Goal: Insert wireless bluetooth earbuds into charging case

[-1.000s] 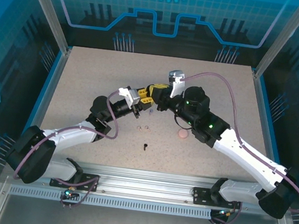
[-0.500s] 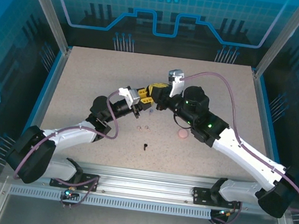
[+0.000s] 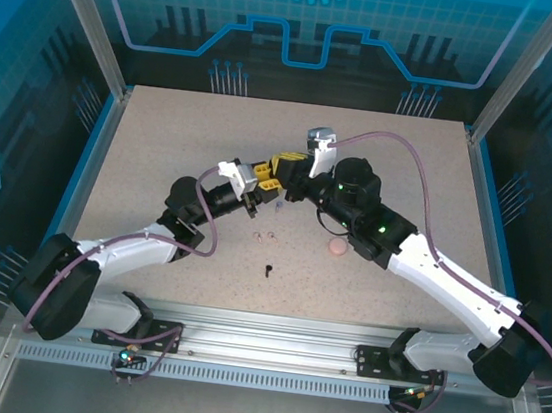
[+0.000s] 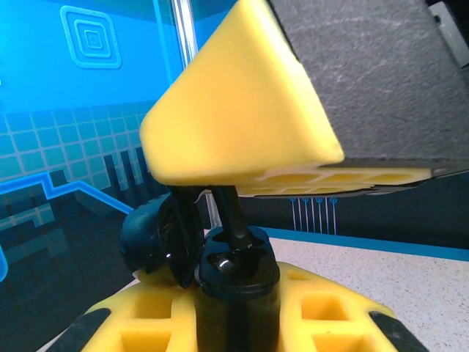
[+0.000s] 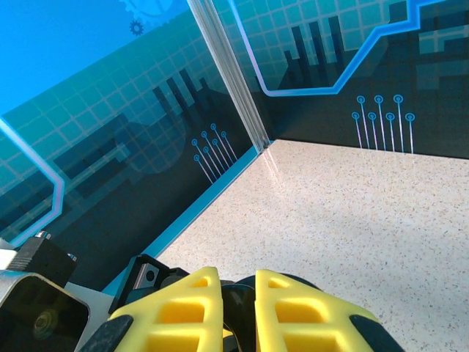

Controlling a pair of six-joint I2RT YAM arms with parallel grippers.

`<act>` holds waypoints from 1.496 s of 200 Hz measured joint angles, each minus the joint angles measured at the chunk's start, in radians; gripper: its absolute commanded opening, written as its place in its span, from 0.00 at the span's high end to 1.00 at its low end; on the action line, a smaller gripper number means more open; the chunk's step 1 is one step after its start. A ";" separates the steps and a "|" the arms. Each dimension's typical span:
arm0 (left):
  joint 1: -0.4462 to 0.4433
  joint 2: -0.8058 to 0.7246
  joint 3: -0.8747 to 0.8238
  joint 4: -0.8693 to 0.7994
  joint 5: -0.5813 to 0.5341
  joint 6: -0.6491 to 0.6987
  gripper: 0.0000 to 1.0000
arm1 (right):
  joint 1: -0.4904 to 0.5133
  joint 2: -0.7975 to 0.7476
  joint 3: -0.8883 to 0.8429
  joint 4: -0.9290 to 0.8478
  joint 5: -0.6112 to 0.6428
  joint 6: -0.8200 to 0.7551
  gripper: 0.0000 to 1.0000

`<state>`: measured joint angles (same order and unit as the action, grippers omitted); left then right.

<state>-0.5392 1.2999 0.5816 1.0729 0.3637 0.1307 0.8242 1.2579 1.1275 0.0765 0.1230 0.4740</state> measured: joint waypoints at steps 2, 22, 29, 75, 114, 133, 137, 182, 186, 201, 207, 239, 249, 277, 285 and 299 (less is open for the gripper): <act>0.000 0.000 0.000 -0.001 0.000 0.000 1.00 | 0.000 0.000 0.000 0.000 0.000 0.000 0.88; 0.000 -0.005 0.000 -0.011 0.000 0.000 1.00 | 0.000 0.002 0.000 0.000 0.000 0.000 0.88; 0.000 -0.005 0.000 -0.014 0.000 0.000 1.00 | 0.000 0.003 0.000 0.001 0.000 0.000 0.89; 0.001 -0.006 0.000 -0.014 -0.005 -0.003 1.00 | 0.002 0.003 -0.003 0.004 0.000 -0.029 0.89; 0.000 -0.006 0.000 -0.018 -0.006 -0.027 1.00 | 0.007 -0.003 -0.023 0.022 0.005 -0.080 0.90; 0.000 -0.006 0.000 -0.021 -0.006 -0.027 1.00 | 0.009 -0.005 -0.034 0.034 0.008 -0.092 0.90; 0.000 -0.006 0.000 -0.022 -0.006 -0.027 1.00 | 0.009 -0.005 -0.036 0.034 0.008 -0.094 0.90; 0.000 -0.006 0.000 -0.022 -0.006 -0.027 1.00 | 0.013 -0.005 -0.047 0.045 0.004 -0.106 0.90; 0.000 -0.006 0.000 -0.022 -0.006 -0.028 1.00 | 0.013 -0.005 -0.047 0.045 0.003 -0.107 0.90; 0.000 -0.006 0.000 -0.023 -0.007 -0.029 1.00 | 0.013 -0.003 -0.047 0.045 0.003 -0.114 0.90; 0.000 -0.006 0.000 -0.026 -0.007 -0.032 1.00 | 0.013 -0.001 -0.046 0.045 0.003 -0.117 0.90; 0.002 -0.006 0.000 -0.038 -0.013 -0.047 1.00 | 0.013 0.016 -0.032 0.033 0.005 -0.127 0.88; 0.002 -0.006 0.000 -0.043 -0.019 -0.050 1.00 | 0.013 0.024 -0.023 0.024 0.007 -0.133 0.86; 0.003 -0.006 0.000 -0.051 -0.028 -0.053 1.00 | 0.018 0.041 0.000 -0.006 0.011 -0.142 0.76; 0.003 -0.006 0.000 -0.050 -0.029 -0.053 1.00 | 0.022 0.044 0.003 -0.018 0.014 -0.143 0.73; 0.003 -0.006 0.000 -0.051 -0.031 -0.053 1.00 | 0.032 0.047 0.008 -0.038 0.022 -0.143 0.69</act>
<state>-0.5358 1.2942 0.5816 1.0218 0.3332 0.0776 0.8558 1.3048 1.1355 0.0383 0.1452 0.3305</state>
